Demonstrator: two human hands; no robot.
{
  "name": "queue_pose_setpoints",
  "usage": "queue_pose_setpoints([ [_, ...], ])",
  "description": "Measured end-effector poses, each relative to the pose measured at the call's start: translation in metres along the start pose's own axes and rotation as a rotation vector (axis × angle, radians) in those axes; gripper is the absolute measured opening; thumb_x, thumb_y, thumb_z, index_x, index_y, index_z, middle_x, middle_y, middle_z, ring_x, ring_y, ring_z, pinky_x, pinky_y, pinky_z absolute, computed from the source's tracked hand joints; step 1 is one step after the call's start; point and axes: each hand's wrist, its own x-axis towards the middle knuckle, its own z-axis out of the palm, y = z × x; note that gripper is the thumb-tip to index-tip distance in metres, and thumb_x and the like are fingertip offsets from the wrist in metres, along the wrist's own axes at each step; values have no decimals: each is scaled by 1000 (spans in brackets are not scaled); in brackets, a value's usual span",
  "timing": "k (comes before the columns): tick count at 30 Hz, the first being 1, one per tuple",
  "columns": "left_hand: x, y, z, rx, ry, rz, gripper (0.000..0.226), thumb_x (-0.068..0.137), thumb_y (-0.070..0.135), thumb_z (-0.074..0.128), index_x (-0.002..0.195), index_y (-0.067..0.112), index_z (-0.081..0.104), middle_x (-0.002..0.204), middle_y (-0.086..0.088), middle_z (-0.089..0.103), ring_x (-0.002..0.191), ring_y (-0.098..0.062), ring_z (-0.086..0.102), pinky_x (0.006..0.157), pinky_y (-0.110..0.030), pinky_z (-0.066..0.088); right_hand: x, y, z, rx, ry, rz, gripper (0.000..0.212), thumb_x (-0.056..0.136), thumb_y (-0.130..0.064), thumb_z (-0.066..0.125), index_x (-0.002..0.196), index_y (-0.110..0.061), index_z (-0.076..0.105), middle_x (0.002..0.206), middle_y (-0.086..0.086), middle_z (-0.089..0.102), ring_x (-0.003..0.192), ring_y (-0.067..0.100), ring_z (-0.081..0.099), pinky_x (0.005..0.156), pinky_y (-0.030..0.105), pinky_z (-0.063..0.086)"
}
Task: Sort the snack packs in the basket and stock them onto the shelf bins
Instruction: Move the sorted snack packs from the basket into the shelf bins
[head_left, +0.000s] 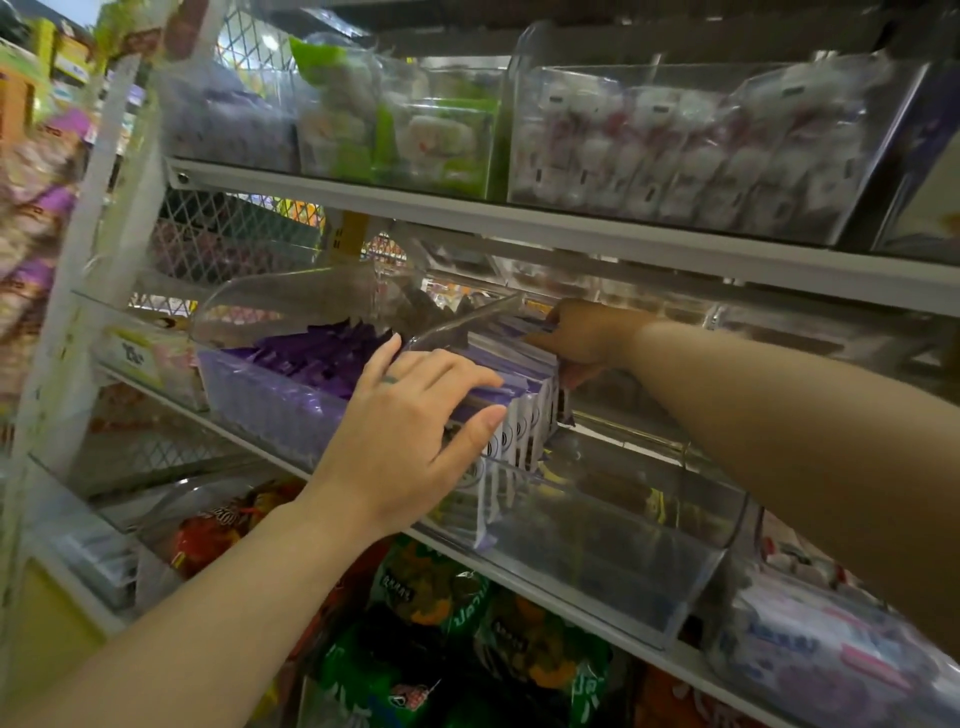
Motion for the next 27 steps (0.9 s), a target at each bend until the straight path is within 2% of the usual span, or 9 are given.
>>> queue_pose_setpoints([
  [1,0,0,0,2,-1,-3,44,95,50,31,113,27,63,109,14,62,108,-7,54,118,-39,15,0,0,-1,0,-10,-8,33,91,-50,55,95,-17,55,107,9,68,86,25,71,77,41,60],
  [3,-1,0,0,8,-3,-4,45,95,51,30,114,27,63,110,14,62,109,-7,54,118,-39,15,-6,2,-8,-55,-66,-37,40,90,-56,51,116,-26,53,124,-6,55,99,22,64,76,39,60],
  [6,-2,-1,1,11,3,2,43,96,49,31,115,27,63,111,14,62,110,-7,53,118,-39,15,-9,11,-19,-433,-82,-176,57,95,-50,46,146,-30,33,145,-10,37,128,22,44,100,40,47],
  [10,-3,-3,3,23,16,4,41,97,46,32,116,27,62,113,14,62,111,-7,53,118,-39,15,-6,20,-17,-539,-139,-260,51,100,-35,39,149,-25,30,157,-2,26,143,19,25,118,37,16],
  [14,-5,-2,5,46,18,-7,41,97,45,31,118,27,61,114,13,61,112,-8,53,118,-41,15,-8,22,-16,-515,-171,-242,50,103,-36,34,151,-30,24,159,-4,19,146,18,17,120,40,10],
  [16,-7,0,2,54,2,-21,43,97,46,30,123,28,59,119,13,59,117,-8,50,118,-40,12,-20,18,-20,-461,-117,-282,49,104,-35,33,151,-27,22,159,-4,20,145,17,18,119,33,8],
  [19,-14,5,-5,71,13,-49,49,96,47,28,133,27,53,132,10,54,128,-10,43,119,-43,10,-53,12,-22,-388,74,-367,46,102,-31,39,147,-26,34,153,0,34,139,21,32,110,27,22],
  [23,-46,14,-15,30,147,-130,43,97,38,34,128,19,57,129,2,56,123,-16,48,116,-50,21,-120,0,-1,-333,427,-611,33,93,-27,55,126,-26,58,123,0,59,105,21,58,85,31,46],
  [27,-116,25,-10,22,274,-232,32,96,25,39,111,11,64,108,-3,61,105,-18,53,104,-52,37,-194,-12,66,-308,370,-881,18,91,-24,58,107,-22,66,101,-6,66,92,15,62,74,38,54],
])
